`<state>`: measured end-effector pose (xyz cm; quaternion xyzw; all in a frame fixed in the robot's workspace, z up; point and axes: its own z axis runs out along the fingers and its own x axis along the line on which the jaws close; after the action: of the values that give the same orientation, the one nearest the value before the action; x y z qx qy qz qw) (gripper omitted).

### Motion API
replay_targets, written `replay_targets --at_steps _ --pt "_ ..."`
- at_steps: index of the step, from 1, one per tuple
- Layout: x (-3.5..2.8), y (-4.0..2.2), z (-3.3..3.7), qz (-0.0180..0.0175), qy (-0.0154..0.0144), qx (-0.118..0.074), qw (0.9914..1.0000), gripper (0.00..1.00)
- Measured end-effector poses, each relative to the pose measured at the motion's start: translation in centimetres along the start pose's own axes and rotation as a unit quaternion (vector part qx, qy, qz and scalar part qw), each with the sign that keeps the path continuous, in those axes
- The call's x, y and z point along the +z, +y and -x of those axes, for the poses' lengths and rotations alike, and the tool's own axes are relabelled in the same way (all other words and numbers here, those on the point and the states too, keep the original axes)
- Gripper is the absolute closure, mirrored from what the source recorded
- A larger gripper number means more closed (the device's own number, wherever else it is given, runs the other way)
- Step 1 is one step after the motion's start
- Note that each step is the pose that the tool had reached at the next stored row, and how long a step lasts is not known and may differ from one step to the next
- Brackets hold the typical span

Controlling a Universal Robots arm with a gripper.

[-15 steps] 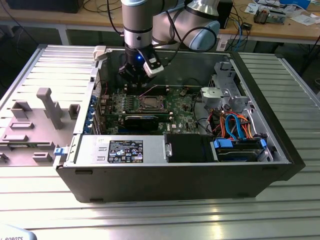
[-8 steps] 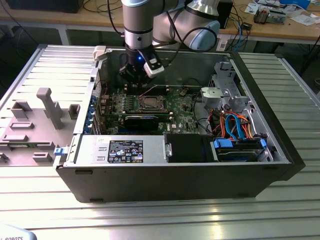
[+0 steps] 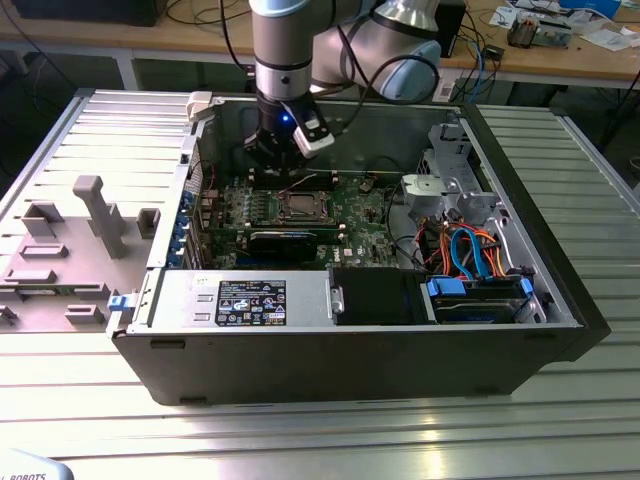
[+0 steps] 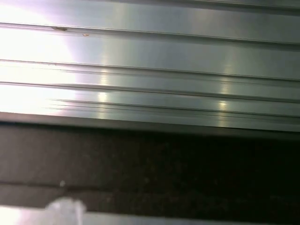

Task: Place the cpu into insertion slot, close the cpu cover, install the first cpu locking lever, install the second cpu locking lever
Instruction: 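Install the first cpu locking lever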

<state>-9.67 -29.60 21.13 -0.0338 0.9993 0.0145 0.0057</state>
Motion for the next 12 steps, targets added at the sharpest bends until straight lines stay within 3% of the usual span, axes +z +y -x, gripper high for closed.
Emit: replay_targets --at_steps 12 --pt "0.39 -0.09 1.18 0.0 -0.0001 0.0 1.0 0.89"
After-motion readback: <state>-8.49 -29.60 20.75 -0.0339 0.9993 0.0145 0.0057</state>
